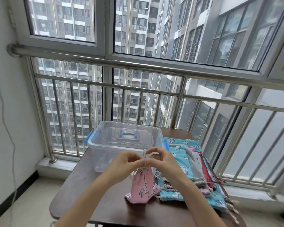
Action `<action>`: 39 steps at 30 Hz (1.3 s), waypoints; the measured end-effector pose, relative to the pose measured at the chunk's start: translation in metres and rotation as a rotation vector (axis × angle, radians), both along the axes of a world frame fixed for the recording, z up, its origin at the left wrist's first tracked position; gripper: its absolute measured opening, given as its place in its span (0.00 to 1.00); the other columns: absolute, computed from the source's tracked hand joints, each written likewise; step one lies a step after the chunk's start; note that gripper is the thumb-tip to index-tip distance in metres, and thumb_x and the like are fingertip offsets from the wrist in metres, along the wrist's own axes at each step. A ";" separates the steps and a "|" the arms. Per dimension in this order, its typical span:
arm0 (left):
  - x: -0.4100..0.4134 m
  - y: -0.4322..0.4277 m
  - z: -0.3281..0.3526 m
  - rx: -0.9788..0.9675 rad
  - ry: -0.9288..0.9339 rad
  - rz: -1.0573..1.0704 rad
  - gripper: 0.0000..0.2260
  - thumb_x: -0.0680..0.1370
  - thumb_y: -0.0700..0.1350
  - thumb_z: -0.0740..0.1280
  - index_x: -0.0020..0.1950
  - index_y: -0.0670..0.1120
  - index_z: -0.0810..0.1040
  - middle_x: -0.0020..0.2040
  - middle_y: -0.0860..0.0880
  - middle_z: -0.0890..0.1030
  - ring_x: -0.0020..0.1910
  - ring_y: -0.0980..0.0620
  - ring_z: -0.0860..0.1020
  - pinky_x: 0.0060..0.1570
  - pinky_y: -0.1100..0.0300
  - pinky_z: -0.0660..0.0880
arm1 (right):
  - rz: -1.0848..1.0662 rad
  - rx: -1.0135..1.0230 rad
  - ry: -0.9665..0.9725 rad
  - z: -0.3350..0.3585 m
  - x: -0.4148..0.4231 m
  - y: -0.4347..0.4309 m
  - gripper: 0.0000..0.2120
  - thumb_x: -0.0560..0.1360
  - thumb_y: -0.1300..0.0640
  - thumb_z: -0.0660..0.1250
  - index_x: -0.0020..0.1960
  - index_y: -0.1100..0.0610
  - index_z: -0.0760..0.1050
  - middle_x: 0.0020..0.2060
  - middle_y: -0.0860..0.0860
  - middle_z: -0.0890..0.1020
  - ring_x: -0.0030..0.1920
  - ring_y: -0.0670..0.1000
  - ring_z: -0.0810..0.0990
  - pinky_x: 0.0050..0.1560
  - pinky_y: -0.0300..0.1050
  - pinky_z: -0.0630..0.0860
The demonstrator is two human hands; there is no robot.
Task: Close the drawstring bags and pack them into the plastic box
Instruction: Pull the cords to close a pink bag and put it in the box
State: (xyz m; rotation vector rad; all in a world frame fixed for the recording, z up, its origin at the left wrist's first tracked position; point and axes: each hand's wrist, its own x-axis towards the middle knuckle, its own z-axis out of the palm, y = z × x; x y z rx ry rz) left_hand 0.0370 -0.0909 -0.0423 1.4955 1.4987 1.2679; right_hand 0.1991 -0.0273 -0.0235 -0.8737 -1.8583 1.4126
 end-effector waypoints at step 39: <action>0.018 0.016 0.019 -0.108 -0.045 -0.006 0.10 0.78 0.45 0.68 0.47 0.38 0.83 0.30 0.54 0.78 0.28 0.61 0.71 0.31 0.70 0.68 | -0.147 0.481 -0.057 -0.022 0.015 0.012 0.10 0.70 0.46 0.73 0.41 0.53 0.83 0.35 0.47 0.80 0.35 0.48 0.75 0.39 0.44 0.74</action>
